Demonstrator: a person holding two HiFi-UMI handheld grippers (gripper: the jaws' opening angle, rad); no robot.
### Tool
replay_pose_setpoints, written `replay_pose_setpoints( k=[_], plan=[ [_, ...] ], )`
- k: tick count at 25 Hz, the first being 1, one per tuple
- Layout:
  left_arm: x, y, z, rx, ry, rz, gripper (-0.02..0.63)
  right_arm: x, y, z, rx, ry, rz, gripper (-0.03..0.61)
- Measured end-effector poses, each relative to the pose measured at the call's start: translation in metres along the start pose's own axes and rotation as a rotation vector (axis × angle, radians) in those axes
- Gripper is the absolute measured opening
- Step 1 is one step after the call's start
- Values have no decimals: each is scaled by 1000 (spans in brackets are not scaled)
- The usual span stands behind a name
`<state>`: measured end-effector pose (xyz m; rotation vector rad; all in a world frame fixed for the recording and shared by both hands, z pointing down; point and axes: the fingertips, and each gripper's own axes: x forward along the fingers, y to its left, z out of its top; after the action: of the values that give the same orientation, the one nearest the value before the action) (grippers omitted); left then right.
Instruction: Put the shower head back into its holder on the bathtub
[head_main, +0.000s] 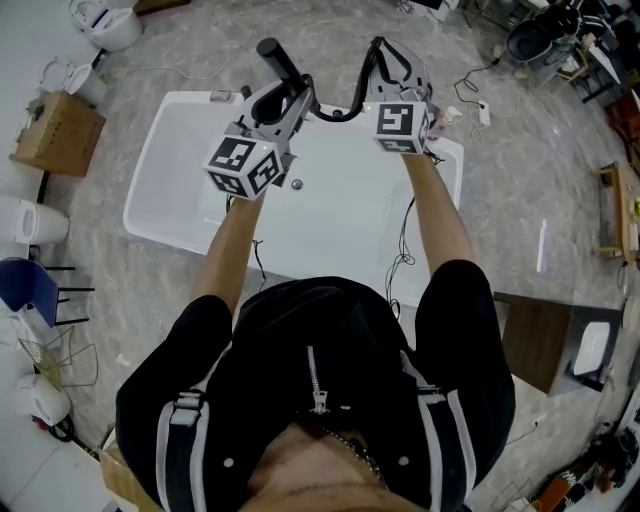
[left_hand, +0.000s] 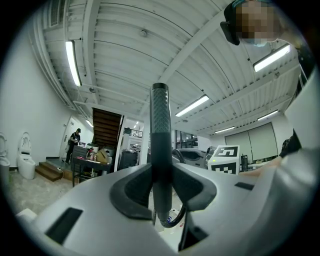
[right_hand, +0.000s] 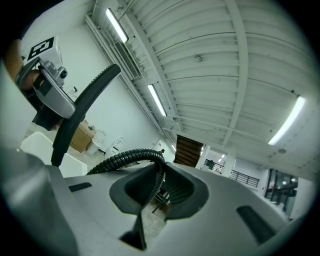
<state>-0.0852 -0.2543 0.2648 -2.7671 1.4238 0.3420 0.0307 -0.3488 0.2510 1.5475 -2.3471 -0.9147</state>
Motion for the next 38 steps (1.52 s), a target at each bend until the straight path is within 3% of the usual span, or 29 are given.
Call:
replay_pose_setpoints(
  k=[13, 22, 31, 38],
  plan=[
    [15, 15, -16, -5, 29, 47, 132, 37, -3, -30, 21, 16, 19, 63],
    [-1, 31, -33, 2, 59, 124, 132, 59, -13, -63, 39, 53, 33, 63],
    [-39, 66, -28, 19, 76, 239, 132, 80, 23, -111, 57, 144, 88, 63],
    [-57, 71, -31, 16, 87, 270, 132, 87, 48, -136, 80, 193, 121, 63]
  ],
)
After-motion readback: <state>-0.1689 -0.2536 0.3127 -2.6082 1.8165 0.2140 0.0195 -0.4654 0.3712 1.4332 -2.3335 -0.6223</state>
